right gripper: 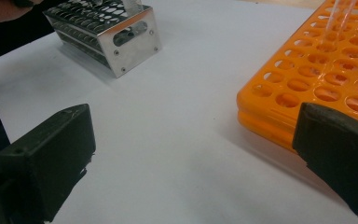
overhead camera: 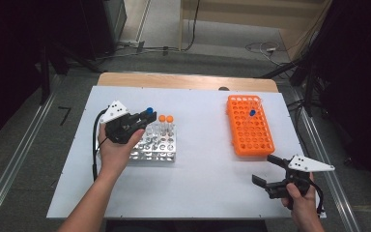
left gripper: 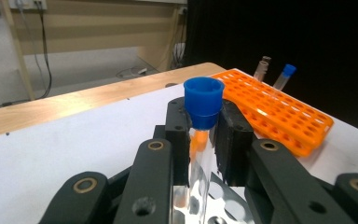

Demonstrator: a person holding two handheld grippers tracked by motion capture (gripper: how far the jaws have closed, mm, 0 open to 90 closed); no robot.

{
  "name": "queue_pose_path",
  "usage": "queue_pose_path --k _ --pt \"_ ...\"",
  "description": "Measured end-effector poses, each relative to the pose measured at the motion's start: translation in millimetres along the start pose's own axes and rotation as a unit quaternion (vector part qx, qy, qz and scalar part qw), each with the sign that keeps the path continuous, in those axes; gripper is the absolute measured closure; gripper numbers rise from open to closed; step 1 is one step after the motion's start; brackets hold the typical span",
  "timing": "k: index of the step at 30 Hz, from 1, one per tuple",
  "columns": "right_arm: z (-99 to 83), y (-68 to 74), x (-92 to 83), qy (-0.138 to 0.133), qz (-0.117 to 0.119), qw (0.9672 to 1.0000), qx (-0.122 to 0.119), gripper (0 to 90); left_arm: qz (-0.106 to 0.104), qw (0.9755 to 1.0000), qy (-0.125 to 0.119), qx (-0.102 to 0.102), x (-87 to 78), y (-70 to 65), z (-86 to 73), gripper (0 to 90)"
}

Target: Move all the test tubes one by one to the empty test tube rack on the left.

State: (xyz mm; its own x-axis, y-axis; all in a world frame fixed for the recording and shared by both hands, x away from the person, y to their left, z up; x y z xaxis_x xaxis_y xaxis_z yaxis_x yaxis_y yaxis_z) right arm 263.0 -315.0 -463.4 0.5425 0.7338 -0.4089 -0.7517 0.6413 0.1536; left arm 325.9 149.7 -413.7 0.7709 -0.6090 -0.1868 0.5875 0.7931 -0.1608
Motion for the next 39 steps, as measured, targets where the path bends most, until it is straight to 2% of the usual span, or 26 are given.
queue_pose_path --k 8,10,16,25,28,31,33,36,39 --pt "-1.0 -1.1 0.6 0.000 0.005 1.0000 0.005 0.0 0.028 0.9995 -0.001 -0.010 13.3 10.0 -3.4 77.3" --pt "-1.1 -1.3 0.8 -0.001 0.005 1.0000 0.004 0.0 0.030 0.9994 -0.005 -0.018 15.4 12.5 -3.5 77.3" --pt "-1.5 -1.8 1.3 0.002 0.005 1.0000 0.005 0.0 0.043 0.9989 -0.005 -0.021 22.6 16.9 -5.4 77.2" --pt "-2.3 -1.9 2.0 0.005 0.004 1.0000 0.006 0.0 0.048 0.9986 0.023 -0.010 28.8 15.7 -11.1 76.9" --pt "-2.5 -2.4 2.0 0.005 0.004 1.0000 0.006 0.0 0.052 0.9981 0.031 -0.013 29.1 16.3 -12.8 75.7" --pt "-2.4 -2.4 1.9 0.004 0.004 1.0000 0.006 0.0 0.050 0.9979 0.039 -0.016 29.3 16.7 -15.6 74.1" --pt "-2.4 -2.3 1.9 0.004 0.004 1.0000 0.007 0.0 0.047 0.9977 0.047 -0.010 29.9 15.7 -17.3 74.0" --pt "-2.5 -2.2 2.1 0.005 0.004 1.0000 0.007 0.0 0.041 0.9978 0.051 -0.008 30.0 13.6 -17.5 72.2" --pt "-2.6 -2.0 2.7 0.005 0.005 0.9999 0.007 0.0 0.039 0.9978 0.050 -0.018 28.0 12.3 -15.8 64.6"
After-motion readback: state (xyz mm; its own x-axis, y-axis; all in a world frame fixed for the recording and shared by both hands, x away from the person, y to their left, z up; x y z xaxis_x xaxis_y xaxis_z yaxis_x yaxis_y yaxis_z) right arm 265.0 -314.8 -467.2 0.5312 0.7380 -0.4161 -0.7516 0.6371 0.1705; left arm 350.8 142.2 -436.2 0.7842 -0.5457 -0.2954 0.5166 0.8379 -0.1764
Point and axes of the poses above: each handheld gripper's, and its own axes: x roughly forward along the jaws, z roughly out of its top, y roughly to its left, the point moved 2 cm from there along x, roughly forward along the jaws, and after that the axes turned 3 degrees about -y, right-handed, at the moved point
